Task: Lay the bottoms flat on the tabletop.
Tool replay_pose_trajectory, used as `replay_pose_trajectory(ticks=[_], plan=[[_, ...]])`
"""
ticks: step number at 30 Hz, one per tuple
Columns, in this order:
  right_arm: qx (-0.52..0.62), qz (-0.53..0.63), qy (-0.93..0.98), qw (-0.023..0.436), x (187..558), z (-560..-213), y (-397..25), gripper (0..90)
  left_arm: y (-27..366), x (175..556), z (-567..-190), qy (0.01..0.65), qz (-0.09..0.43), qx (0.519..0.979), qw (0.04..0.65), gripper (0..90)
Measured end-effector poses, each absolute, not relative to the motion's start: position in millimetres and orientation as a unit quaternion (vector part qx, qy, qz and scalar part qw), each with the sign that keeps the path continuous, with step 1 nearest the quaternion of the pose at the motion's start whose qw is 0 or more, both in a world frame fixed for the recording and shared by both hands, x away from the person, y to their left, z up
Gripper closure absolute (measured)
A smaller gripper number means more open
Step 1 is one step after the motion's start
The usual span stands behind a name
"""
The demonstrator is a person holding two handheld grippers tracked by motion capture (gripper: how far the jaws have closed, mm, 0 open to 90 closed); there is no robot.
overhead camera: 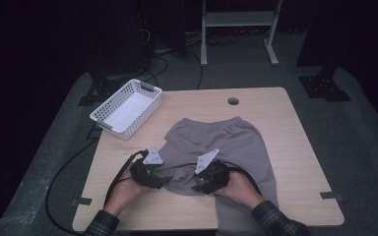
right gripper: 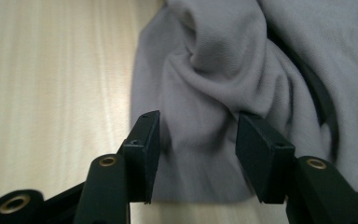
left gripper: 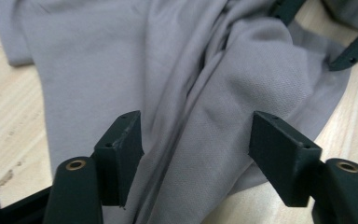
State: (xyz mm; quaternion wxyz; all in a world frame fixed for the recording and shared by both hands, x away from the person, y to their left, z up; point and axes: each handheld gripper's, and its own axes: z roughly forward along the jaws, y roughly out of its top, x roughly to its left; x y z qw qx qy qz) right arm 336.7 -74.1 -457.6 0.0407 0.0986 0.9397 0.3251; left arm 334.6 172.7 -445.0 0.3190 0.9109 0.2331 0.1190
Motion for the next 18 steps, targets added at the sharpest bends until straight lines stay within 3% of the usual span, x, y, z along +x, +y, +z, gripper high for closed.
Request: replay_pose_trajectory(ticks=[4, 8, 10, 18], plan=[[0.1, 0.316, 0.943, 0.035, 338.5, -461.6, -69.6, 59.7, 169.9, 336.8, -451.8, 0.224, 0.121, 0.92, 0.298, 50.4], [0.092, 0.316, 0.944, 0.026, 335.6, -461.7, -67.2, 80.9, 169.1, 336.6, -449.7, 0.218, 0.142, 0.922, 0.287, 66.3], [0.082, 0.31, 0.947, 0.025, 332.3, -460.4, -65.8, 84.9, 171.0, 335.6, -442.9, 0.218, 0.15, 0.919, 0.293, 76.3], [0.038, 0.366, 0.927, -0.073, 317.6, -442.0, -66.6, 85.6, 179.2, 334.5, -432.9, 0.228, 0.199, 0.901, 0.31, 70.3]])
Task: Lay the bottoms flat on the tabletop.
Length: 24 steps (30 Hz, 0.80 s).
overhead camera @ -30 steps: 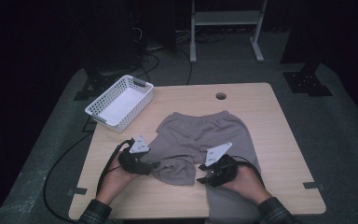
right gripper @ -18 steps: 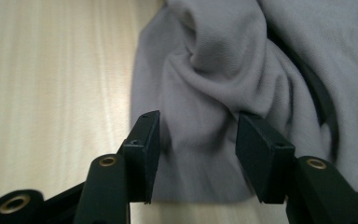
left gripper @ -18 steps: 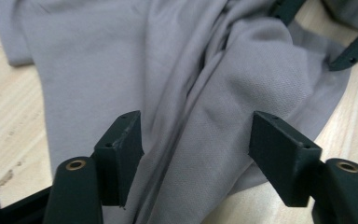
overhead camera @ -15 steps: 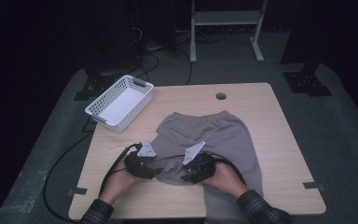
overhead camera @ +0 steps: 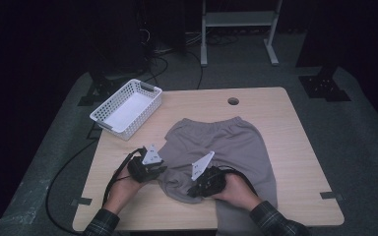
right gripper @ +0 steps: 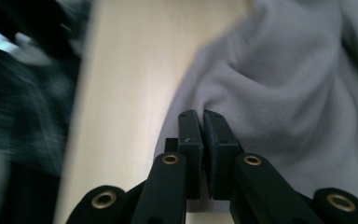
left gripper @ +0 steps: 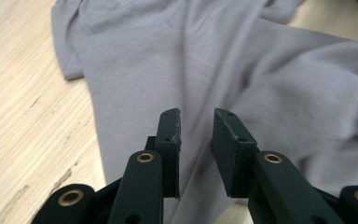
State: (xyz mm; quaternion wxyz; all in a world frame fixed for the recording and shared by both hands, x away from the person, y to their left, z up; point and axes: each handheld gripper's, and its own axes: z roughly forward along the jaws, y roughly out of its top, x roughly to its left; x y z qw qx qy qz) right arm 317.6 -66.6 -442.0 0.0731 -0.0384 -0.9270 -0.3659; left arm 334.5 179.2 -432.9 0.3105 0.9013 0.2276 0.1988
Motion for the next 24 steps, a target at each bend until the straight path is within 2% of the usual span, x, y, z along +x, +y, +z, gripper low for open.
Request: replay_pose_trajectory(ticks=[5, 10, 15, 24], plan=[[-0.049, -0.454, -0.887, 0.067, 320.7, -411.1, -82.5, 85.7, 181.2, 334.8, -430.9, 0.24, 0.22, 0.892, 0.315, 59.9], [-0.11, -0.491, -0.864, 0.004, 340.6, -393.4, -107.6, 86.4, 182.6, 336.1, -432.3, 0.248, 0.219, 0.891, 0.311, 57.5], [-0.181, -0.491, -0.851, -0.052, 369.1, -395.4, -126.3, 86.6, 179.2, 335.8, -435.0, 0.244, 0.216, 0.893, 0.31, 54.3], [-0.199, -0.492, -0.843, -0.083, 395.2, -383.4, -104.3, 87.7, 179.4, 334.1, -430.6, 0.242, 0.221, 0.89, 0.318, 49.4]])
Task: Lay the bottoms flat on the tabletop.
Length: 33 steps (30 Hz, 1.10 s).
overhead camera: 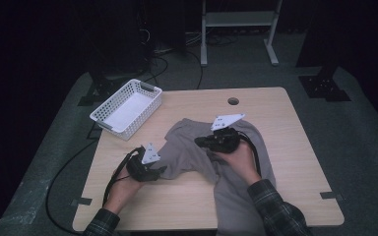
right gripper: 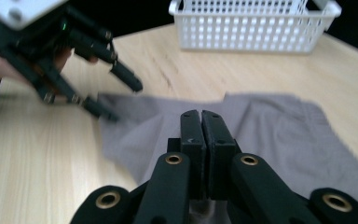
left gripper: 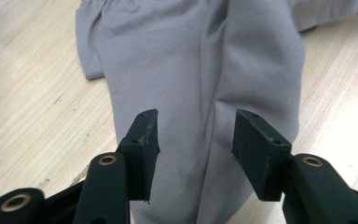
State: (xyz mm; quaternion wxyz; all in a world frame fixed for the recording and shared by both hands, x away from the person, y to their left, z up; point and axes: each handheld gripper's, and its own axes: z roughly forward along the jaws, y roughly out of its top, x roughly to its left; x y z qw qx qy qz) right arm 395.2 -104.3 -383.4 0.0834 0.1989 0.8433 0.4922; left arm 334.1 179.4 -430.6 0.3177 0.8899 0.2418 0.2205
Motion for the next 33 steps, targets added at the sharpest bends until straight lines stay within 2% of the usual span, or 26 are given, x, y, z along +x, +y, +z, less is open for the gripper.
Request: replay_pose_trajectory(ticks=[6, 12, 14, 17, 24, 33], plan=[[0.196, 0.475, 0.852, 0.1, 413.6, -375.7, -74.4, 87.6, 179.1, 333.7, -430.1, 0.237, 0.224, 0.891, 0.315, 47.5], [0.232, 0.442, 0.86, 0.11, 436.5, -395.8, -57.0, 85.7, 179.8, 332.9, -427.4, 0.24, 0.229, 0.887, 0.322, 46.3], [0.245, 0.432, 0.861, 0.106, 444.3, -404.5, -54.4, 73.9, 178.8, 332.4, -427.0, 0.238, 0.228, 0.887, 0.324, 45.8], [0.257, 0.427, 0.86, 0.106, 448.7, -412.3, -54.3, 62.3, 176.8, 331.1, -426.5, 0.235, 0.228, 0.887, 0.325, 44.7], [0.265, 0.442, 0.849, 0.113, 438.8, -401.7, -79.1, 53.9, 167.5, 327.2, -424.9, 0.232, 0.211, 0.887, 0.338, 39.4], [0.285, 0.4, 0.86, 0.134, 392.5, -419.9, -157.8, 43.5, 135.2, 325.6, -429.7, 0.215, 0.191, 0.891, 0.351, 34.7]])
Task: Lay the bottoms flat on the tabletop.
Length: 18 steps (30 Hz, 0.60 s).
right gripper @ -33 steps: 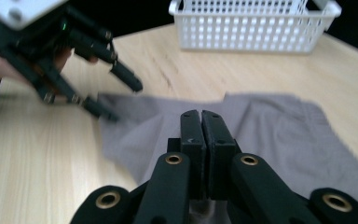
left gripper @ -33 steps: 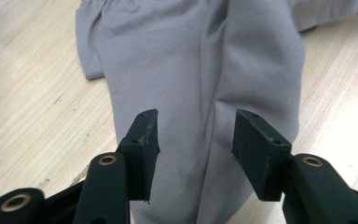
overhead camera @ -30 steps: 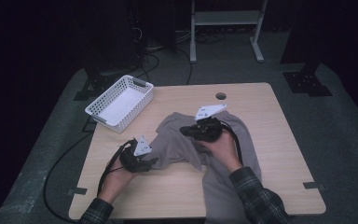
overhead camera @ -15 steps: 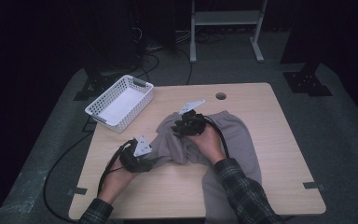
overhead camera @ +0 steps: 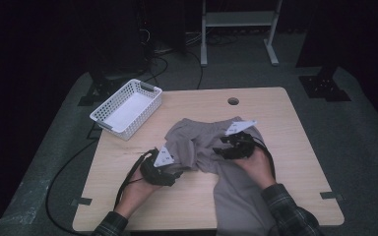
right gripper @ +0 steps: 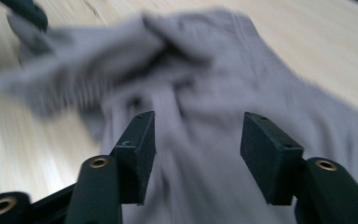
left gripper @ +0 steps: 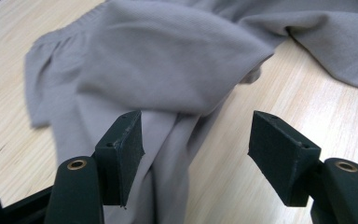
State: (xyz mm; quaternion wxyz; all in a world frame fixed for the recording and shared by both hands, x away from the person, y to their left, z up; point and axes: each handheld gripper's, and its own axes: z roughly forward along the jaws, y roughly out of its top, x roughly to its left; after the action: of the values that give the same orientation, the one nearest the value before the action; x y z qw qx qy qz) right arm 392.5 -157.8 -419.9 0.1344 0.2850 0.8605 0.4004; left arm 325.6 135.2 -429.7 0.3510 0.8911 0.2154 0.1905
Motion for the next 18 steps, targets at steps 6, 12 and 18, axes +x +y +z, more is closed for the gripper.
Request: replay_pose_trajectory(ticks=[6, 12, 18], plan=[[0.308, 0.387, 0.86, 0.125, 367.4, -433.3, -203.7, 39.7, 116.5, 334.4, -432.2, 0.208, 0.199, 0.89, 0.353, 44.3], [0.326, 0.37, 0.862, 0.115, 353.4, -448.3, -228.7, 40.0, 115.2, 348.0, -424.6, 0.203, 0.208, 0.89, 0.35, 89.7], [0.327, 0.362, 0.867, 0.102, 354.4, -454.6, -229.1, 40.1, 151.2, 357.0, -406.9, 0.239, 0.228, 0.868, 0.37, 89.8]])
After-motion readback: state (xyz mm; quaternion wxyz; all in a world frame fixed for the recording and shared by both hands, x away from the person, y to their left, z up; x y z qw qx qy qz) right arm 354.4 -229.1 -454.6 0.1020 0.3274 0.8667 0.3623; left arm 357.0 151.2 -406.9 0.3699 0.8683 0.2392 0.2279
